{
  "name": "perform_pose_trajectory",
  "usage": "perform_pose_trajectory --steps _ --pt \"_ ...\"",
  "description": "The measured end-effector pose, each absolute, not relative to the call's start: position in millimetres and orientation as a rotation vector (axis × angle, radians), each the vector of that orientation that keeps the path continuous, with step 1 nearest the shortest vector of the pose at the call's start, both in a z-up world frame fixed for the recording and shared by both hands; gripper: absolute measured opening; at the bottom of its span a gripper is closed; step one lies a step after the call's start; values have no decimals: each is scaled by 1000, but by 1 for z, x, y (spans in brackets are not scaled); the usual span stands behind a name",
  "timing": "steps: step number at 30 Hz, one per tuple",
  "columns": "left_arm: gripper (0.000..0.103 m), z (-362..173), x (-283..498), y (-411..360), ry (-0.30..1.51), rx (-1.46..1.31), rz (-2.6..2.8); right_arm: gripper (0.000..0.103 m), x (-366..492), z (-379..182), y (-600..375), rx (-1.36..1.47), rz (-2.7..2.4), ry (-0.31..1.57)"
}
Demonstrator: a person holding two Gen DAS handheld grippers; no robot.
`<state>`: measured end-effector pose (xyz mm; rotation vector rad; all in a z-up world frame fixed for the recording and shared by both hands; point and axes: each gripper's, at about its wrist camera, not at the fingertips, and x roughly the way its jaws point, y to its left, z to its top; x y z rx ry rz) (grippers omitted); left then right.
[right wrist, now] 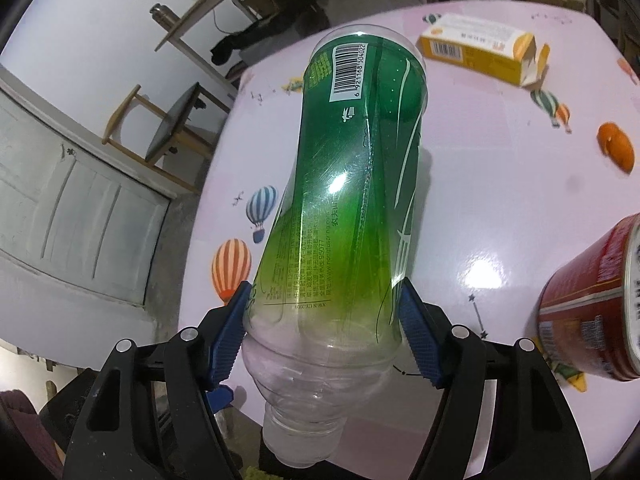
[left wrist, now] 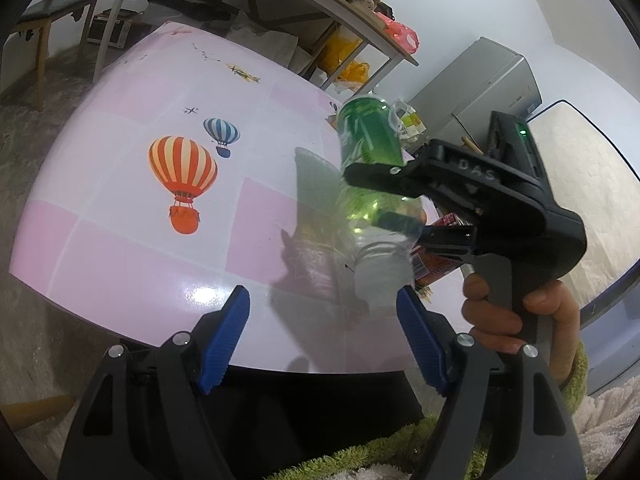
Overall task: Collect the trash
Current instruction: 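Pass the green bottle from the left tool into the right tool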
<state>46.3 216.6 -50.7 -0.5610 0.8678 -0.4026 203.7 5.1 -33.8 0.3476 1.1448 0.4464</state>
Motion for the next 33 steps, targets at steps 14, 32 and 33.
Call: perform_pose_trajectory --steps 14,32,33 --pt "73 -51 48 218 864 -561 -393 67 183 -6 -24 373 489 1032" --pt "73 -48 48 218 858 -549 -387 67 163 30 -57 429 536 922" --pt "73 -48 48 217 858 -547 -387 67 161 34 -61 433 541 910"
